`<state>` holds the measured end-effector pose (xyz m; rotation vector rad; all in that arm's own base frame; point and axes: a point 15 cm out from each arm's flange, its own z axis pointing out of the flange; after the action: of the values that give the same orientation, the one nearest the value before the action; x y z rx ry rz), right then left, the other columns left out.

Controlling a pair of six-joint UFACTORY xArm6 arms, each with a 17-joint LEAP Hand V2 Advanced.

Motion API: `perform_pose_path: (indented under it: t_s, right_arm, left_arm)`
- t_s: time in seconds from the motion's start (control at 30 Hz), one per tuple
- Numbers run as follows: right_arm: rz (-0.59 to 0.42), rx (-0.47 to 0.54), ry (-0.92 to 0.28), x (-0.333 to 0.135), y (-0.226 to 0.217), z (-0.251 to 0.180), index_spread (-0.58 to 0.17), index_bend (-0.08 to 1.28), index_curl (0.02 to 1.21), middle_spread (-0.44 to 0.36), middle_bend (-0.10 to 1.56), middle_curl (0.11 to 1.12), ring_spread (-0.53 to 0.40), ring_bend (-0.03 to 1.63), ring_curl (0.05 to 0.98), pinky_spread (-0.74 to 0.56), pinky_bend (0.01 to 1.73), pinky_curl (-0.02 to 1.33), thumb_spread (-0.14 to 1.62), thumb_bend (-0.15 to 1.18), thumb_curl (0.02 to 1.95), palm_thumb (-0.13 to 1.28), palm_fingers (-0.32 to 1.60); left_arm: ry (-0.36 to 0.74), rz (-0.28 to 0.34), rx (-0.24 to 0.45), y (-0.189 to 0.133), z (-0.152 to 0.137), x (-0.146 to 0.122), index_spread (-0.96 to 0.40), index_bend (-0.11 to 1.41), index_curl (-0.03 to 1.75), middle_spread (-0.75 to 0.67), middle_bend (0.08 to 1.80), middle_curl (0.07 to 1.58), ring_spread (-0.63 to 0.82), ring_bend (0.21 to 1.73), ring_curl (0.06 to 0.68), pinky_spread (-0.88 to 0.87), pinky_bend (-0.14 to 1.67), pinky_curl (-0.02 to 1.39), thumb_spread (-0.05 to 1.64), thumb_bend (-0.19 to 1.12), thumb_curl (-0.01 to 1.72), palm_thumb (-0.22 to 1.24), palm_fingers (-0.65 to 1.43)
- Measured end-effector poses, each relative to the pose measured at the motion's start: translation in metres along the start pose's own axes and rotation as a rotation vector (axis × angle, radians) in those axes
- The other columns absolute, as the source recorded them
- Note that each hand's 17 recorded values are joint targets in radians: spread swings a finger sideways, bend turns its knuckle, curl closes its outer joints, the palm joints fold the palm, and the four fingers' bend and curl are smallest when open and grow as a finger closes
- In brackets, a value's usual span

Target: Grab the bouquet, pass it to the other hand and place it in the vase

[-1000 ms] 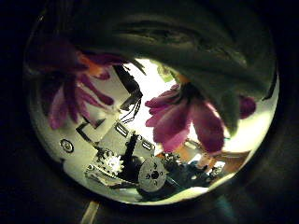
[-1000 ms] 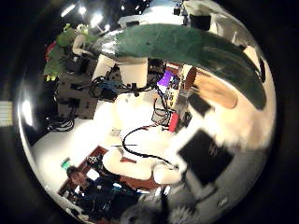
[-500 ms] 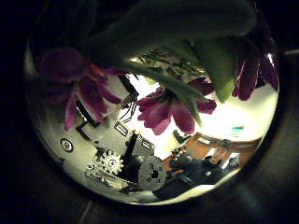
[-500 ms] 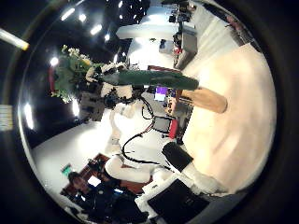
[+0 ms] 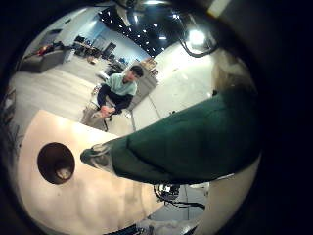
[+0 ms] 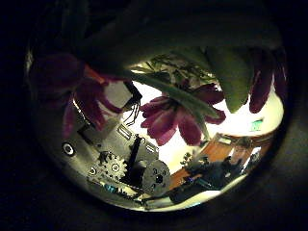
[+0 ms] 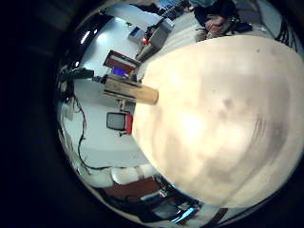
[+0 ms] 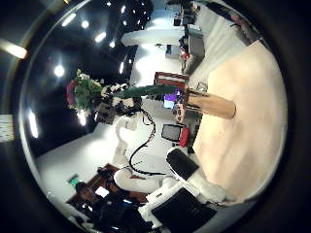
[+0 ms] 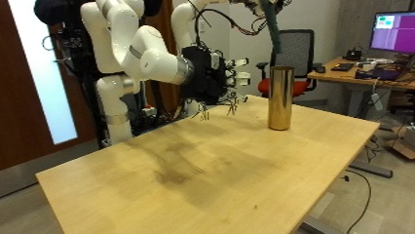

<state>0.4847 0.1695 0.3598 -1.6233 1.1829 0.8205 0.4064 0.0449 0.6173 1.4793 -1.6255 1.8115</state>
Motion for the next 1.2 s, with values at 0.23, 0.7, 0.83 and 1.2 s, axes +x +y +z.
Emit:
perform_pose_path:
  t_s: [0.23,0.7,0.83,1.2]
  right_arm:
    - [0.002,0.000,-0.004,0.002,0.000,0.001,-0.423,0.13,0.15,0.075,0.17,0.24,0.170,0.36,0.259,0.37,0.50,0.35,0.96,-0.03,0.36,0.58,-0.08]
    - [0.006,0.014,0.000,0.006,-0.002,-0.007,-0.416,0.13,0.17,0.075,0.17,0.24,0.163,0.37,0.267,0.37,0.51,0.33,0.97,-0.03,0.36,0.58,-0.07]
    - [0.006,0.013,0.001,0.006,-0.002,-0.007,-0.417,0.13,0.17,0.071,0.17,0.24,0.156,0.38,0.268,0.37,0.51,0.33,0.97,-0.03,0.36,0.58,-0.06]
    - [0.017,-0.002,-0.017,0.007,0.002,-0.005,-0.402,0.15,0.19,0.061,0.17,0.25,0.154,0.39,0.270,0.37,0.51,0.32,0.98,-0.03,0.36,0.59,-0.05]
  left_arm:
    - [-0.011,-0.021,0.019,0.006,-0.020,-0.011,-0.76,0.37,1.37,-0.47,1.17,0.88,-0.40,1.42,0.567,-0.57,1.13,0.71,0.32,-0.03,0.87,1.04,1.09]
    - [-0.010,-0.064,0.026,0.018,-0.023,-0.044,-0.75,0.36,1.40,-0.47,1.17,0.89,-0.40,1.41,0.570,-0.57,1.12,0.73,0.31,-0.03,0.88,1.04,1.10]
    - [-0.008,-0.073,0.029,0.020,-0.023,-0.053,-0.75,0.36,1.40,-0.47,1.17,0.89,-0.40,1.41,0.570,-0.57,1.11,0.73,0.31,-0.03,0.88,1.04,1.10]
    - [-0.048,-0.101,0.053,0.026,-0.026,-0.094,-0.73,0.30,1.42,-0.47,1.16,0.89,-0.41,1.40,0.562,-0.59,1.13,0.73,0.43,-0.06,0.83,0.89,1.08]
